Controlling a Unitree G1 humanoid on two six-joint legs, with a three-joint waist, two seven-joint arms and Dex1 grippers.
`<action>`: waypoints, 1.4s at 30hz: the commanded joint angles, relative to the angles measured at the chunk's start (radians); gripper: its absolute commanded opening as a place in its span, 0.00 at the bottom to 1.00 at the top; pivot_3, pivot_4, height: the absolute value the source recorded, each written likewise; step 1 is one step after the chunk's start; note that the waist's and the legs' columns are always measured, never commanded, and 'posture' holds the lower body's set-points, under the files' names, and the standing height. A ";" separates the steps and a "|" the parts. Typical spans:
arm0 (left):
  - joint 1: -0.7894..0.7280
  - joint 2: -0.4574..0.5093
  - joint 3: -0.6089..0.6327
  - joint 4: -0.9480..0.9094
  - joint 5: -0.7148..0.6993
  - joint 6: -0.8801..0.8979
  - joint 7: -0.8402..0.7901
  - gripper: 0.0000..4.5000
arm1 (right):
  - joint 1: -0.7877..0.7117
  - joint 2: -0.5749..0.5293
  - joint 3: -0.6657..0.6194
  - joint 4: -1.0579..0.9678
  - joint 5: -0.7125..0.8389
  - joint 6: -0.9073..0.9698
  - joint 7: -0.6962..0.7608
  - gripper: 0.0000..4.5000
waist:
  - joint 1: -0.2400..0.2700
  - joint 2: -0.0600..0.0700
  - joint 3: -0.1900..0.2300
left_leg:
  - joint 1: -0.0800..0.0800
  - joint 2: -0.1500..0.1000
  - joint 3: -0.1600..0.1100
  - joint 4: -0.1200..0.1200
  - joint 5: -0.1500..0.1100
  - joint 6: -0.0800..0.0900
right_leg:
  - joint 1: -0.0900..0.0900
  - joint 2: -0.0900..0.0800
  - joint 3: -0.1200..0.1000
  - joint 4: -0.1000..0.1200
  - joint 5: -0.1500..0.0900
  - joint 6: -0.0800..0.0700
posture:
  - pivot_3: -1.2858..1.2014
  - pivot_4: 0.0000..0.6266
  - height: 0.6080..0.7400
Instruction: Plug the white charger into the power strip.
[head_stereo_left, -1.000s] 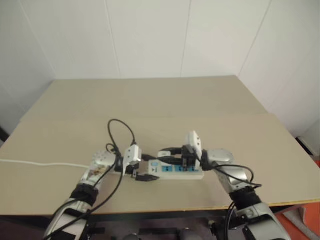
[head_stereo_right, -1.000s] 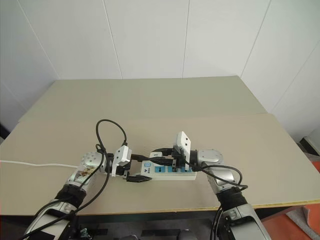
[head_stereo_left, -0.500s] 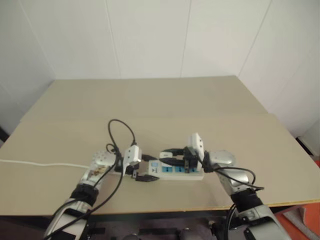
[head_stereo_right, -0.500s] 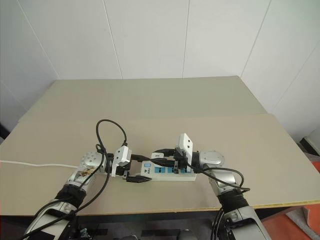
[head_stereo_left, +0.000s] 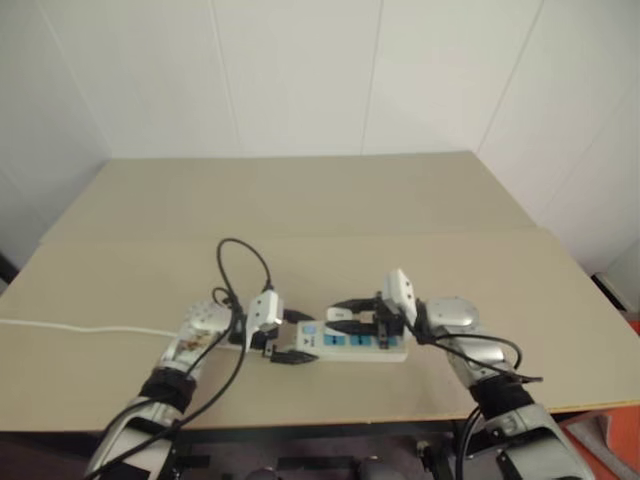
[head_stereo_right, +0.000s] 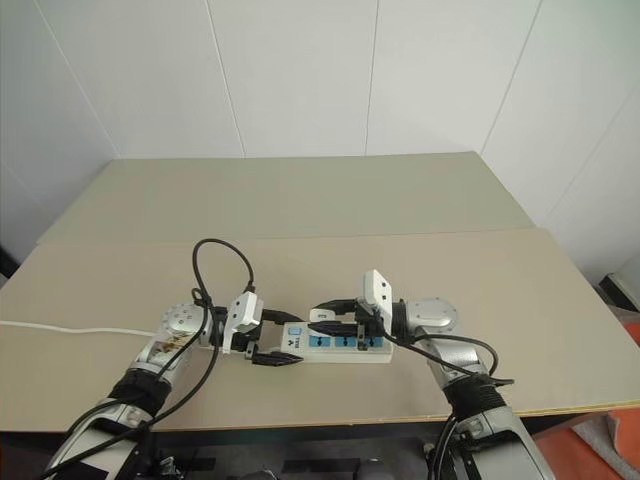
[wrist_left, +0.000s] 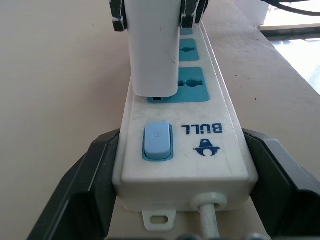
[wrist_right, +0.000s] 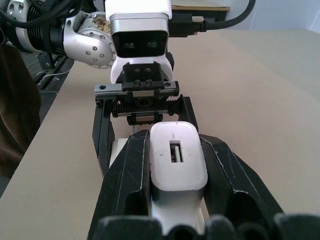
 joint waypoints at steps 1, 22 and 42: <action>0.034 0.053 -0.020 0.009 0.033 0.005 -0.047 0.73 | -0.005 -0.032 0.014 0.074 -0.080 0.027 -0.008 0.26 | -0.003 0.000 0.000 | 0.000 0.000 0.000 0.000 0.000 0.000 | 0.000 0.000 0.000 0.000 0.000 0.000 | 0.52 0.24 1.00; 0.021 0.020 -0.026 0.024 0.036 -0.009 -0.020 0.73 | -0.036 0.019 0.081 0.114 -0.140 0.056 -0.024 0.26 | -0.023 -0.001 -0.001 | 0.016 0.000 0.000 -0.006 0.000 0.000 | 0.014 0.001 0.001 -0.001 -0.006 0.006 | 0.52 0.24 1.00; -0.001 -0.023 0.001 0.021 0.030 0.000 0.034 0.99 | -0.020 0.012 -0.048 -0.015 -0.098 0.058 -0.083 1.00 | -0.008 -0.002 0.001 | 0.014 -0.001 0.000 -0.006 0.000 0.000 | 0.013 -0.001 0.001 -0.002 -0.006 0.007 | 0.52 0.24 1.00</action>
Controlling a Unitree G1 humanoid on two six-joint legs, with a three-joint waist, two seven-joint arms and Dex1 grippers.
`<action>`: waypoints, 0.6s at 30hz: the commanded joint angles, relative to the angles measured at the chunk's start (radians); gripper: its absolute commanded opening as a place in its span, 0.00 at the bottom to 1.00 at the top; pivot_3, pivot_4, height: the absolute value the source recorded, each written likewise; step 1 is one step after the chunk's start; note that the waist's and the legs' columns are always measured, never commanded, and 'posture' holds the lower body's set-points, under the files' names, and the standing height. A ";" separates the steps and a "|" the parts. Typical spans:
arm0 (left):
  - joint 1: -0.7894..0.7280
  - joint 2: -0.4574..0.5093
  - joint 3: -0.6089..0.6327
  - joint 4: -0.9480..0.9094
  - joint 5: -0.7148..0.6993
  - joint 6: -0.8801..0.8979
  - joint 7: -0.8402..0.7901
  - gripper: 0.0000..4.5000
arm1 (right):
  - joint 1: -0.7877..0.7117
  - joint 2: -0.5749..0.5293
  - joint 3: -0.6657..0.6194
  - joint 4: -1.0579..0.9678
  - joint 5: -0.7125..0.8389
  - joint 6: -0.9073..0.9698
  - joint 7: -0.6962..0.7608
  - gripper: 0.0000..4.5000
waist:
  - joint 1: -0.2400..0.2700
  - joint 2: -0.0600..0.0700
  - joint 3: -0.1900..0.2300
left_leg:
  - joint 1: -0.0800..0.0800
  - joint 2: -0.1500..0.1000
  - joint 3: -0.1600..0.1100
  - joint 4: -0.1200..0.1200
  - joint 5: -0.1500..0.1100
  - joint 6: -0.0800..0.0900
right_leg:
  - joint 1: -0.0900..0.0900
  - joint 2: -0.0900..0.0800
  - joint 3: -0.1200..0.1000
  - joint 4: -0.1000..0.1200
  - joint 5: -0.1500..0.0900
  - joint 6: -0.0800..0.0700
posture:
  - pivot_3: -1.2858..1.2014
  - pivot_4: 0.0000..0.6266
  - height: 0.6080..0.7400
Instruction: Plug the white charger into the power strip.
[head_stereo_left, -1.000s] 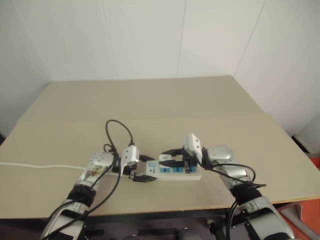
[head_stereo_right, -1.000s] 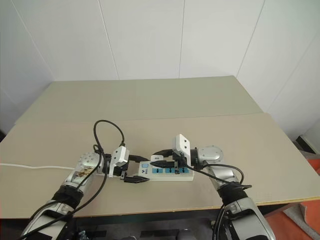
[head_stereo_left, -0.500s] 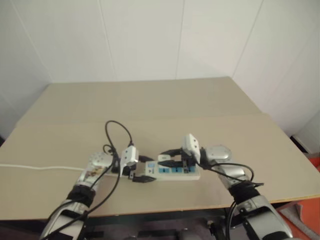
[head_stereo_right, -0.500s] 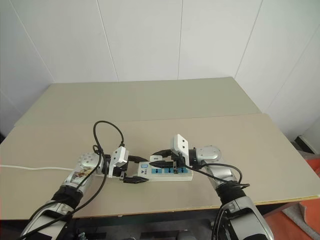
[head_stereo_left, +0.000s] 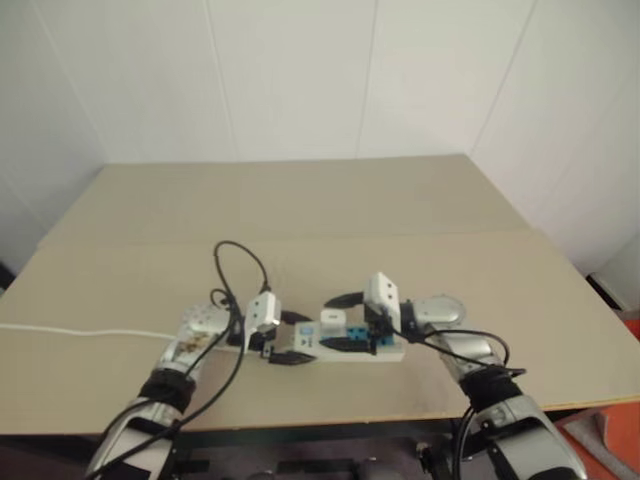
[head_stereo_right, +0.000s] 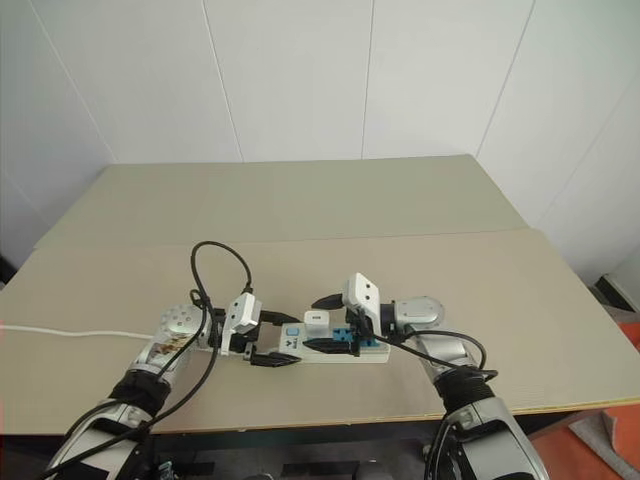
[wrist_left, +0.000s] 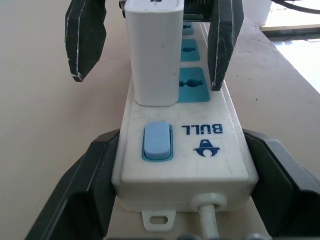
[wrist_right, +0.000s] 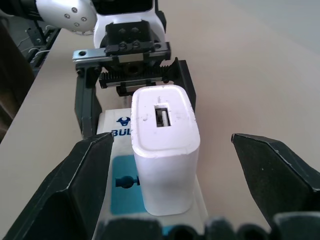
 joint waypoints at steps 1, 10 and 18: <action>0.000 0.001 0.004 -0.037 -0.013 0.038 -0.005 0.99 | 0.009 -0.027 -0.060 -0.065 0.023 0.008 -0.030 1.00 | 0.004 0.000 0.002 | -0.001 0.000 0.000 0.000 0.000 0.000 | 0.000 0.000 0.000 0.000 0.000 0.000 | 0.52 0.24 1.00; 0.081 0.102 0.089 -0.348 -0.147 0.155 -0.032 0.99 | 0.040 -0.166 -0.175 -0.200 0.136 0.105 0.032 1.00 | 0.013 0.000 0.005 | -0.031 0.000 0.000 0.004 0.001 -0.001 | -0.033 0.000 0.000 0.005 0.006 -0.009 | 0.52 0.24 1.00; 0.222 0.280 0.220 -0.669 -0.287 0.317 -0.015 0.99 | 0.172 -0.355 -0.336 -0.336 0.228 0.171 0.061 1.00 | 0.020 -0.001 0.011 | -0.031 0.000 0.000 0.004 0.001 -0.001 | -0.032 -0.001 -0.001 0.004 0.006 -0.008 | 0.52 0.24 1.00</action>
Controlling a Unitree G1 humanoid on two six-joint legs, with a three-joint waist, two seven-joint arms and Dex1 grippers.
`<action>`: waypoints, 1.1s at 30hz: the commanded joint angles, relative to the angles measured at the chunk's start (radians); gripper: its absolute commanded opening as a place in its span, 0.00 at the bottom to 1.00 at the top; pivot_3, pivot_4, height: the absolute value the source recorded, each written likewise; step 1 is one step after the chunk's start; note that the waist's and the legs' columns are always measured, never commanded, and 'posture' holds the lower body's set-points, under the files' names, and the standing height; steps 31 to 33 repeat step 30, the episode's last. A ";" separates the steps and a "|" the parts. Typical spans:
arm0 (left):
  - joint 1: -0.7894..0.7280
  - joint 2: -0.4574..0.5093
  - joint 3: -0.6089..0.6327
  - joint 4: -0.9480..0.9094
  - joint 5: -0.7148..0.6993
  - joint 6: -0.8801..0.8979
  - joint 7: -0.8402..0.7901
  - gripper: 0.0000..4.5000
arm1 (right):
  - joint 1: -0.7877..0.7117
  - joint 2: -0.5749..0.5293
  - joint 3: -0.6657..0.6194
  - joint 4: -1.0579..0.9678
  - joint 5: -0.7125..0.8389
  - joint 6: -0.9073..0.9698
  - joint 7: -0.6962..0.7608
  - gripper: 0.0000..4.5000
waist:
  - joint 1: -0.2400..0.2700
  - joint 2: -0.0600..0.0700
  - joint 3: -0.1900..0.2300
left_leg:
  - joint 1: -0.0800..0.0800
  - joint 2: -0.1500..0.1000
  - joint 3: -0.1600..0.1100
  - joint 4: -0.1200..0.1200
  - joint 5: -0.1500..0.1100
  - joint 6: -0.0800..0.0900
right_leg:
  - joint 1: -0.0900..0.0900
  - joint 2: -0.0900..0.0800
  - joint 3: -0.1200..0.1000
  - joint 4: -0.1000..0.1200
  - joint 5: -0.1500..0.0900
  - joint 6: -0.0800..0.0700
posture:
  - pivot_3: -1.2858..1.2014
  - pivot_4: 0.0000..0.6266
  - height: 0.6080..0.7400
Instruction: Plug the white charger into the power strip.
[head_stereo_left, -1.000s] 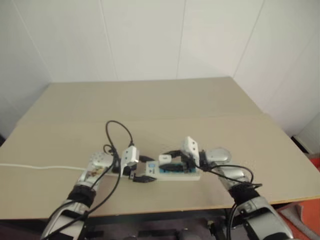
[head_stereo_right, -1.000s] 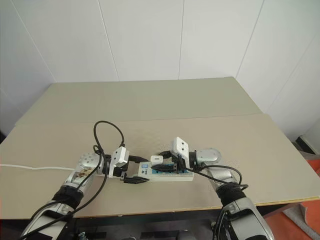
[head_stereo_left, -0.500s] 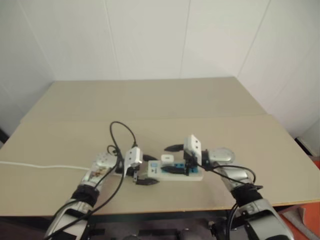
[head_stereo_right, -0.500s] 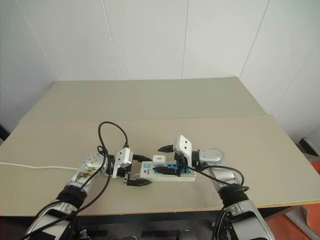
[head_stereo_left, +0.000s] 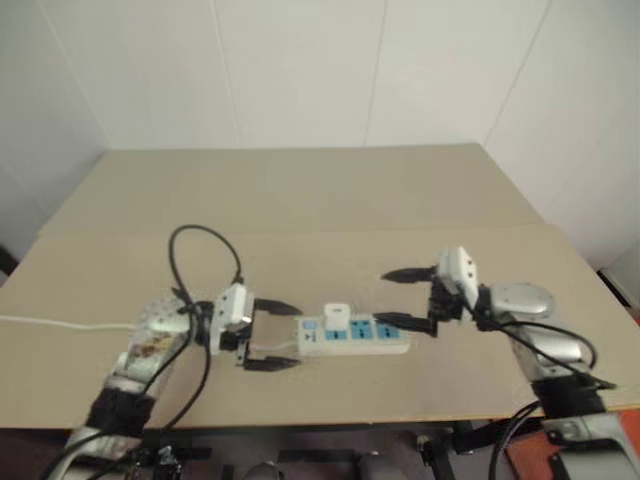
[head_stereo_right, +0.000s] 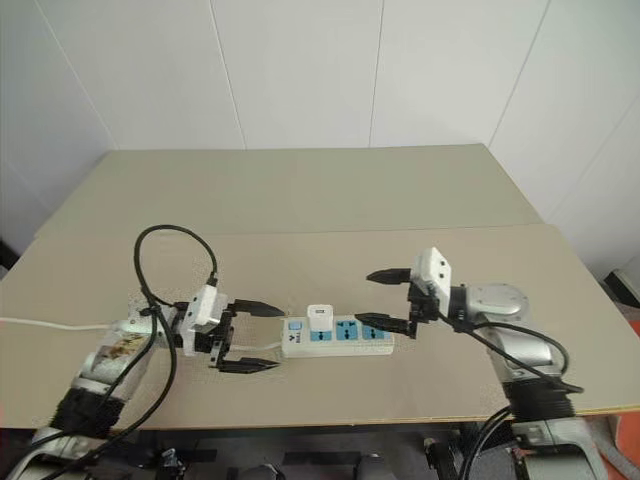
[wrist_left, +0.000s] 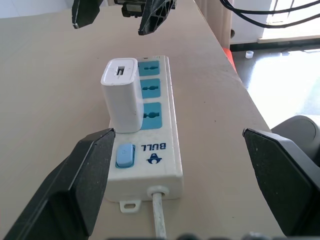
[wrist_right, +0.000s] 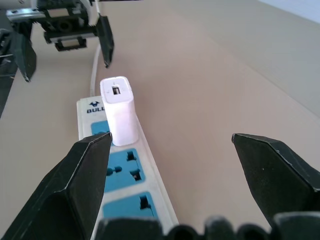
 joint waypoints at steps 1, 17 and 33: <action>0.032 0.067 0.095 -0.097 -0.060 0.043 0.022 0.99 | 0.056 -0.070 -0.098 -0.072 0.049 0.021 0.005 1.00 | 0.001 0.000 0.001 | 0.000 0.000 0.000 0.000 0.000 0.000 | 0.000 0.000 0.000 0.000 0.000 0.000 | 0.52 0.24 1.00; 0.197 0.207 0.341 -0.050 -0.032 0.018 0.162 0.99 | 0.308 -0.208 -0.302 -0.127 0.029 0.021 -0.085 1.00 | -0.002 -0.001 0.002 | 0.001 0.000 0.002 0.000 0.000 0.000 | 0.001 0.000 0.000 0.000 0.000 0.000 | 0.52 0.24 1.00; 0.158 0.142 0.264 -0.099 -0.067 0.073 0.177 0.99 | 0.343 -0.220 -0.310 -0.185 0.027 0.033 -0.132 1.00 | -0.002 -0.001 0.002 | 0.001 0.000 0.002 0.000 0.000 0.000 | 0.001 0.000 0.001 0.000 0.000 0.000 | 0.52 0.24 1.00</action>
